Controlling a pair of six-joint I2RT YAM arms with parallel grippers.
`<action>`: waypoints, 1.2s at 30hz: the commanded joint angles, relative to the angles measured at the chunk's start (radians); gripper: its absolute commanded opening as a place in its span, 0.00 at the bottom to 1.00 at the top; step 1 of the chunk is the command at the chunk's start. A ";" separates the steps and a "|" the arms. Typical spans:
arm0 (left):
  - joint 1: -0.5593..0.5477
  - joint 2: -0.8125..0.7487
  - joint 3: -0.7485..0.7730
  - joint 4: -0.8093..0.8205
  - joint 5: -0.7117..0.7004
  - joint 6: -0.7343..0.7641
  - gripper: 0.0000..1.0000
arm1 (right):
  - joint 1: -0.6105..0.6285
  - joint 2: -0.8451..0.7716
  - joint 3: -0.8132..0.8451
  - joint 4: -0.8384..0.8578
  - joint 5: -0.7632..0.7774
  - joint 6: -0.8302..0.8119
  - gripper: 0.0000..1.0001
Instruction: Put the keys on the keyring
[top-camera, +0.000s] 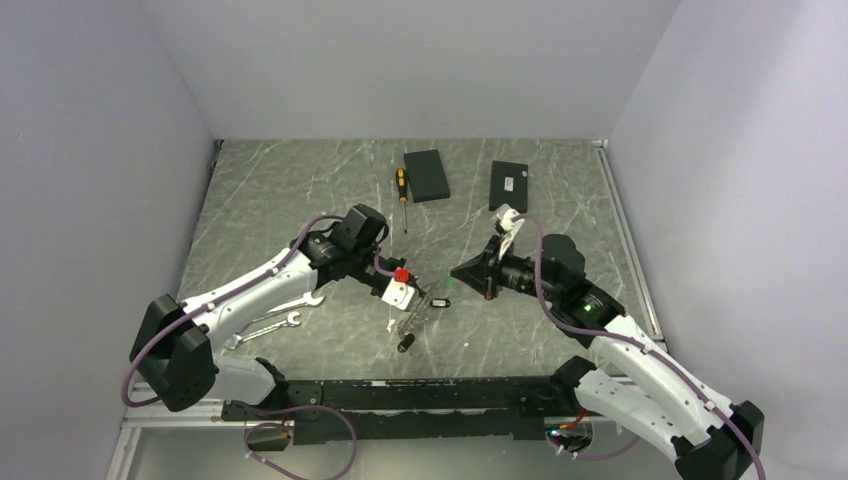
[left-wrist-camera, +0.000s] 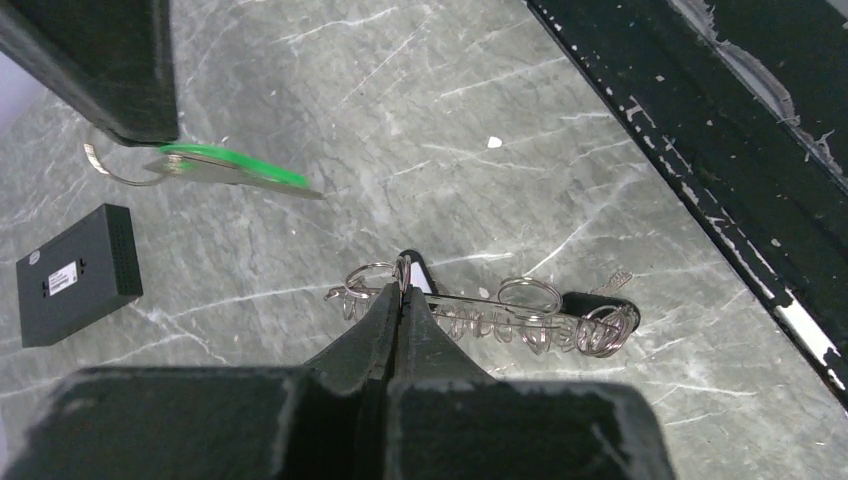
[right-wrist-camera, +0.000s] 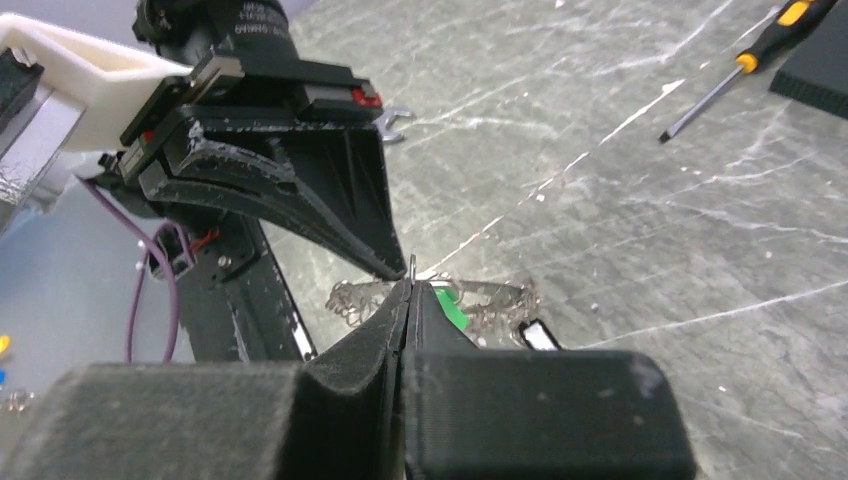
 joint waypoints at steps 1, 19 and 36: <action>-0.001 -0.028 0.016 0.059 -0.004 -0.016 0.00 | 0.056 0.052 0.108 -0.024 0.015 -0.065 0.00; 0.053 -0.158 -0.067 0.171 0.058 -0.124 0.00 | 0.250 0.234 0.328 -0.251 0.261 -0.307 0.00; 0.054 -0.091 0.006 0.091 0.191 -0.138 0.00 | 0.346 0.191 0.299 -0.366 0.232 -0.387 0.00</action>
